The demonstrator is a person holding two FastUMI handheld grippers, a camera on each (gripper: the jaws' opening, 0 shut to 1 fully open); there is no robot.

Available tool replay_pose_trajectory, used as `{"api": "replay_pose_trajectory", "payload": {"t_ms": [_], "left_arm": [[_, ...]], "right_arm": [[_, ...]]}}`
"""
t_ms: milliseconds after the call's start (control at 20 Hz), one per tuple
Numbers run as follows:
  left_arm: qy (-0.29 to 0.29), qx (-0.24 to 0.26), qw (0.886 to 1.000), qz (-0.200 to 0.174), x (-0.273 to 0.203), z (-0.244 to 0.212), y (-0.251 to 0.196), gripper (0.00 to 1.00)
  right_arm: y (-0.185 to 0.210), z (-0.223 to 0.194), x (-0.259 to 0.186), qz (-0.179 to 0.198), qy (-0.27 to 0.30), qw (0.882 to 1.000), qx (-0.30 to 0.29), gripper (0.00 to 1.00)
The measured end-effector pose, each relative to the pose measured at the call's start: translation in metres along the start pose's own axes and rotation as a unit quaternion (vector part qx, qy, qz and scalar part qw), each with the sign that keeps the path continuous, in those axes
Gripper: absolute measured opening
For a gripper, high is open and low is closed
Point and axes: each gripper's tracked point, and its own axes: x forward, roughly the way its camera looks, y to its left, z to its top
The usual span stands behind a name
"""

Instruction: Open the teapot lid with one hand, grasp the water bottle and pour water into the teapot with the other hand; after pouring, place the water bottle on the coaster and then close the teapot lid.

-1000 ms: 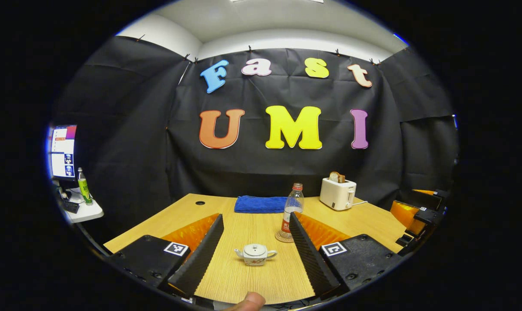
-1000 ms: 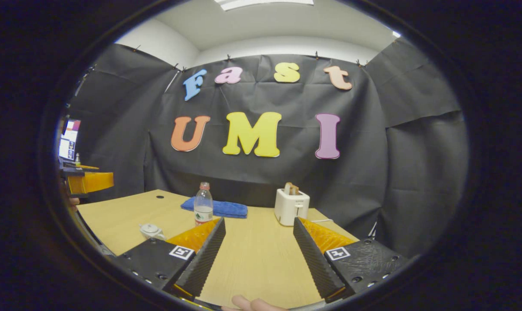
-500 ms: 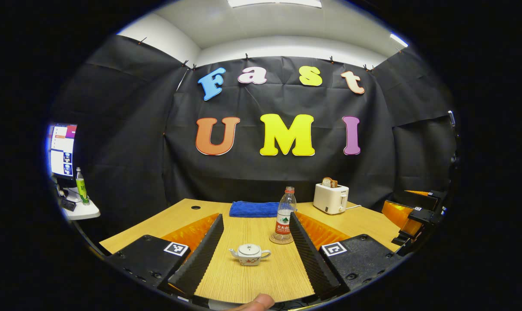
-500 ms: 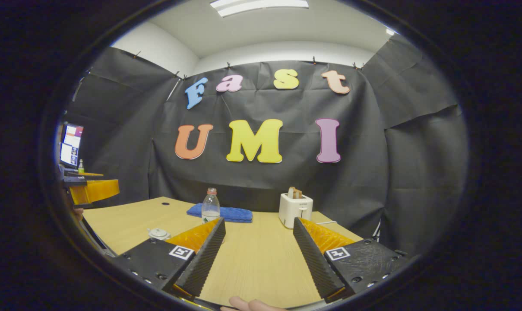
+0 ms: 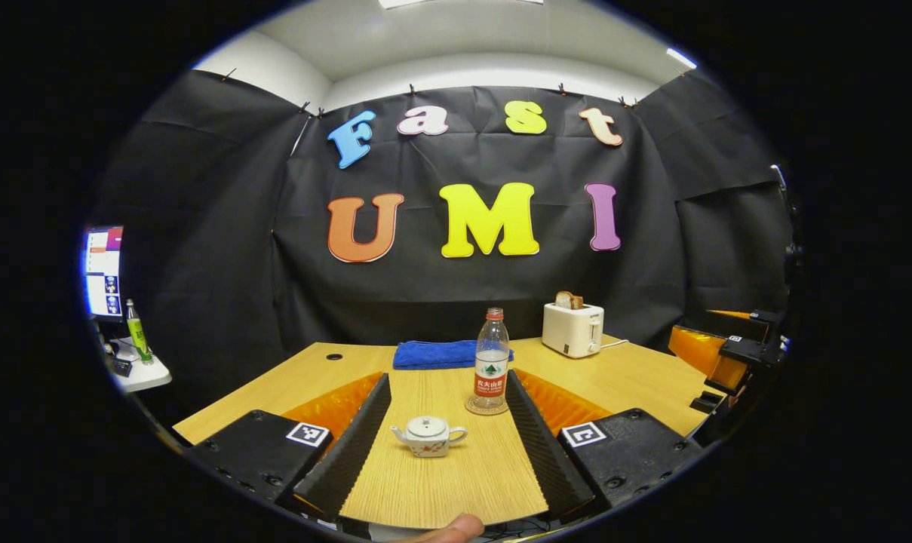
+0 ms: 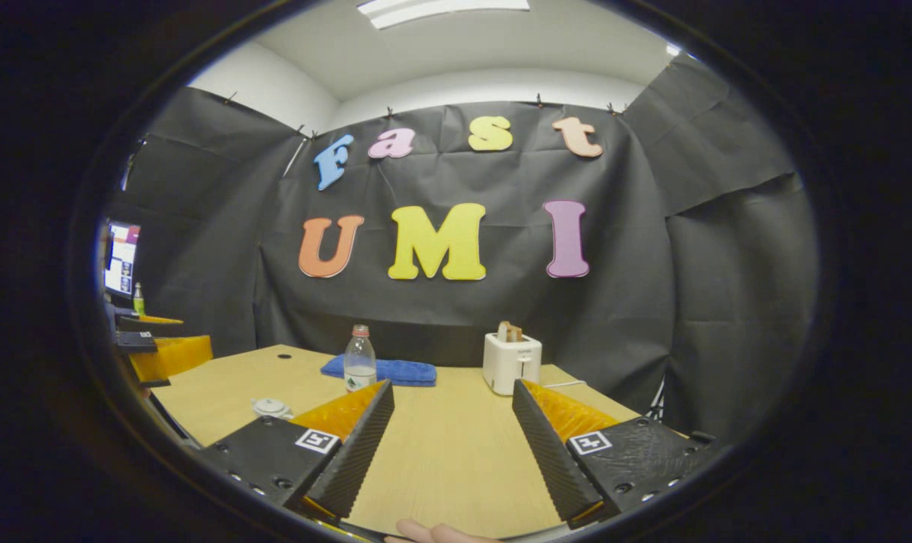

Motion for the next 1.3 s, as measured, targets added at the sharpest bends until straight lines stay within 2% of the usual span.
{"api": "replay_pose_trajectory", "payload": {"t_ms": [50,100,150,200,500,550,650,700,1250,1300], "left_arm": [[0.0,0.0,1.0,0.001,0.0,0.0,0.0,0.96],[0.001,0.0,1.0,0.002,0.0,0.0,0.001,0.96],[0.001,0.0,1.0,0.003,0.001,-0.001,0.002,0.86],[0.003,0.0,1.0,0.003,0.001,-0.002,0.003,0.96],[0.014,0.001,1.0,0.006,0.003,-0.008,0.004,0.96],[0.014,0.0,1.0,0.007,0.003,-0.009,0.004,0.96],[0.013,-0.001,1.0,0.008,0.004,-0.008,0.004,0.96],[0.013,-0.001,1.0,0.008,0.004,-0.008,0.004,0.96],[0.018,-0.004,1.0,0.005,0.005,-0.011,0.001,0.96],[0.018,-0.002,1.0,0.006,0.005,-0.011,0.002,0.96]], "right_arm": [[0.0,-0.001,0.0,0.0,0.0,1.0,-0.002,0.95],[0.0,-0.002,-0.001,0.001,0.001,1.0,-0.004,0.97],[0.001,-0.002,0.0,0.002,0.002,1.0,-0.006,0.96],[0.002,-0.003,0.0,0.002,0.003,1.0,-0.007,0.96],[-0.003,-0.006,0.001,-0.002,0.006,1.0,-0.005,0.97],[-0.004,-0.005,0.002,-0.004,0.006,1.0,-0.005,0.95],[-0.006,-0.004,0.003,-0.006,0.005,1.0,-0.004,0.97],[-0.007,-0.005,0.002,-0.006,0.005,1.0,-0.005,0.95],[-0.015,-0.011,0.007,-0.012,0.014,1.0,-0.001,0.97],[-0.015,-0.012,0.007,-0.013,0.015,1.0,-0.001,0.95]]}}
